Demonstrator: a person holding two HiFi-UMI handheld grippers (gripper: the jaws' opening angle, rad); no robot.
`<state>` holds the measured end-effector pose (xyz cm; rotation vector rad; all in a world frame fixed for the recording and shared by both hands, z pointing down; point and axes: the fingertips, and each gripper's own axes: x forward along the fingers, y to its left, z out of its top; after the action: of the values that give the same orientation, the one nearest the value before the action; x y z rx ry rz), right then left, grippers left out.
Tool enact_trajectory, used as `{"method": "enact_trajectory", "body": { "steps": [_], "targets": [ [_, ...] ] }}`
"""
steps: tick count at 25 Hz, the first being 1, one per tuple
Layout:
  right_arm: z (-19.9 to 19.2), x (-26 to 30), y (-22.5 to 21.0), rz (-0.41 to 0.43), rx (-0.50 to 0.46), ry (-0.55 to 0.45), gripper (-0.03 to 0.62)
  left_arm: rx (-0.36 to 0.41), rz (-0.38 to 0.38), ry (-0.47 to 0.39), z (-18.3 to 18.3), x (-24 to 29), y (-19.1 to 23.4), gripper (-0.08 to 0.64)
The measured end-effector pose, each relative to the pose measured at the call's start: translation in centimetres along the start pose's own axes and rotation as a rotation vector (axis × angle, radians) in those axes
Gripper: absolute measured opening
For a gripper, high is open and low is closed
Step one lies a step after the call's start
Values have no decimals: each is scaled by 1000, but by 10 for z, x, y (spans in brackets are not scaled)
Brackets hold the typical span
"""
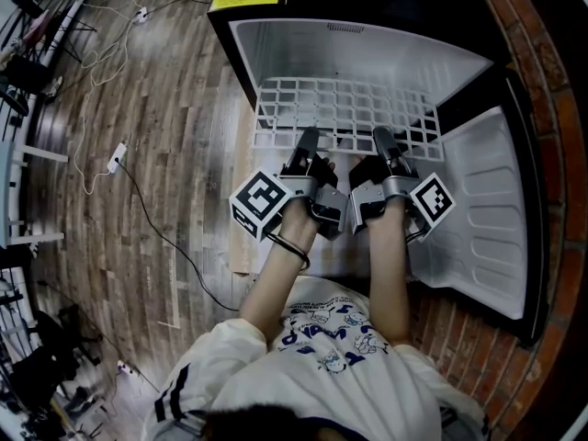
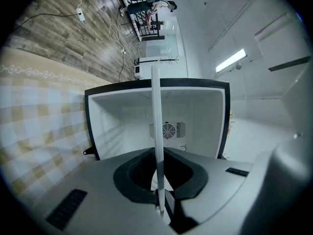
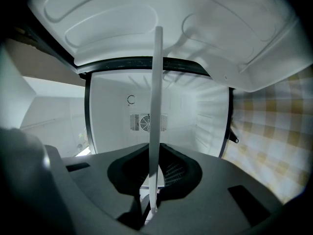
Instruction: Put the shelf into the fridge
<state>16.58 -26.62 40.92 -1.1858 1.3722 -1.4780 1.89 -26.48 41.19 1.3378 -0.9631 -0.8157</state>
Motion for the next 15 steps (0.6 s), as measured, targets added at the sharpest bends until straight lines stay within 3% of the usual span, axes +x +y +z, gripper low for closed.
{"method": "enact_trajectory", "body": {
  "steps": [15],
  "targets": [
    [1,1,3,8,-6,9,49,5,0,2,0,2,-3,38]
  ]
}}
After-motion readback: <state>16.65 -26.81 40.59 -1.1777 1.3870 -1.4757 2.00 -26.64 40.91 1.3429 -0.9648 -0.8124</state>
